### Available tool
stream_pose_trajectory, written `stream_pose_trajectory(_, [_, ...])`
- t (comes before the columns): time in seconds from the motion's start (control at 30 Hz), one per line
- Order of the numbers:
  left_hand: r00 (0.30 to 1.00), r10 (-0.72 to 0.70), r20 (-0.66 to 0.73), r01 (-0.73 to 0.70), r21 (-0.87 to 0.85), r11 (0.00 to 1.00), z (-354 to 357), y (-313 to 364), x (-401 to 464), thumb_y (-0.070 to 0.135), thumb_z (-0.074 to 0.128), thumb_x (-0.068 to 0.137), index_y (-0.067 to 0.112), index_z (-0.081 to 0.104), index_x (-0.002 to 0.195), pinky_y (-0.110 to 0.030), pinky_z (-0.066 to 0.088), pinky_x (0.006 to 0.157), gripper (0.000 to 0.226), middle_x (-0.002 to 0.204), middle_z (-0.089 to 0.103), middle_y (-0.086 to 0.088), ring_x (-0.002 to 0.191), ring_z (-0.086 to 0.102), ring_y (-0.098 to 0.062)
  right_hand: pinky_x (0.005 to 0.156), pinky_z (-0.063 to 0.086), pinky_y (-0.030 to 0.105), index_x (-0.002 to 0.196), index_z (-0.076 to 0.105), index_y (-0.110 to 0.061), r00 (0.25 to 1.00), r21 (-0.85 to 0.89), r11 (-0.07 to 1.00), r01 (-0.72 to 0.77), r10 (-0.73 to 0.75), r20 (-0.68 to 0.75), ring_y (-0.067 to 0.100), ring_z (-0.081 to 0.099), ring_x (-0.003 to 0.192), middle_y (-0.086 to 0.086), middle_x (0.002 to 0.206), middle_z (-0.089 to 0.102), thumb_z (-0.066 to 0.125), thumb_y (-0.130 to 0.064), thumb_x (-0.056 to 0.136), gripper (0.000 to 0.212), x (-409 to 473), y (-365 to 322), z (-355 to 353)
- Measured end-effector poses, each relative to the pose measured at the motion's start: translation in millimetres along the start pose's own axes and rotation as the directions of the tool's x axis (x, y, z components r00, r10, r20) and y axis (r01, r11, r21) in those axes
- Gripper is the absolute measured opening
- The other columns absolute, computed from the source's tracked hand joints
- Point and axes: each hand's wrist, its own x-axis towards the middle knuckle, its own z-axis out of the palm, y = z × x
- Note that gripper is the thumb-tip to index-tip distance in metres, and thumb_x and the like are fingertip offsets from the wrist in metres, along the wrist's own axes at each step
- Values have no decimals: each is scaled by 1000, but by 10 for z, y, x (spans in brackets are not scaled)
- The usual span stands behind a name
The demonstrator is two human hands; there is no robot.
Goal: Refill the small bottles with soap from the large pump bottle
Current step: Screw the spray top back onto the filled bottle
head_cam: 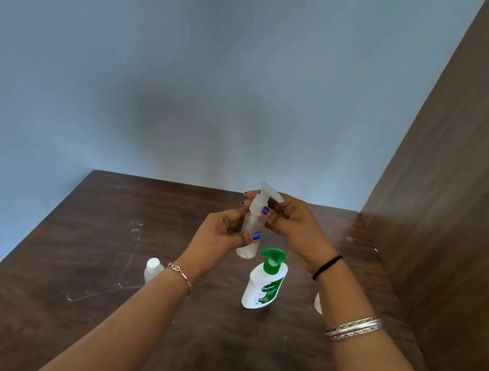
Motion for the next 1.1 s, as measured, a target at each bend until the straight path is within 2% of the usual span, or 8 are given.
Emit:
stream_pose_trajectory(0.17, [999,-7,34,7,-3,1000,17,9,-17,2,65,78,18,62,102,-14,51,77,29,98,68,5,87,66,-1,91,50,22,110,60,-20,994,1,1000,-28,28,107,4,64,101,-12,100,72,43,0,93,32,-12,-26,-85])
stream_pose_trajectory(0.27, [1000,-11,17,11,-2,1000,18,-5,-25,2,64,79,13,62,106,-13,51,75,29,97,68,5,85,66,-2,91,51,23,114,56,-17,990,77,996,-39,28,135,6,64,103,-11,101,72,43,0,93,30,-22,14,-67])
stream_pose_trajectory(0.4, [1000,-13,10,13,6,1000,30,-20,-23,2,64,79,15,60,108,-14,51,77,32,99,68,3,87,66,-4,81,54,24,99,56,-15,998,116,993,14,-6,-63,5,66,88,-6,87,71,70,-12,73,30,-5,107,12])
stream_pose_trajectory(0.53, [1000,-22,4,22,1,1000,31,-29,-26,1,64,79,12,59,114,-15,51,81,37,101,67,1,92,64,-10,75,55,22,93,59,-14,991,113,993,28,-13,-135,2,67,80,-9,79,72,55,10,84,26,13,128,44])
stream_pose_trajectory(0.7, [999,-23,47,23,11,1000,17,22,-36,1,64,79,11,60,112,-15,51,80,35,104,67,-2,89,66,-3,81,55,25,94,75,-25,998,180,983,-37,29,48,9,68,92,-6,93,74,52,-14,85,28,-7,34,-39])
stream_pose_trajectory(0.87, [998,-21,55,21,13,1000,39,14,-54,-1,62,80,8,59,112,-13,51,78,34,108,66,-7,88,66,-1,85,55,29,102,69,-20,998,147,988,-45,39,47,11,67,93,-6,94,73,48,-7,92,26,-8,65,-63])
stream_pose_trajectory(1.0, [999,-21,46,19,26,999,45,7,-54,2,63,80,9,58,117,-18,51,88,38,110,66,-5,93,66,-5,77,54,22,91,75,-31,999,216,976,-37,30,35,7,68,91,-7,93,74,64,-27,74,21,-39,77,-37])
stream_pose_trajectory(1.1, [999,-13,38,11,38,999,45,-4,-49,3,64,80,9,58,118,-15,50,84,39,109,66,-3,91,66,-3,78,54,22,94,75,-30,999,218,976,-18,9,41,8,68,95,-7,96,74,77,-45,62,35,-28,121,-41])
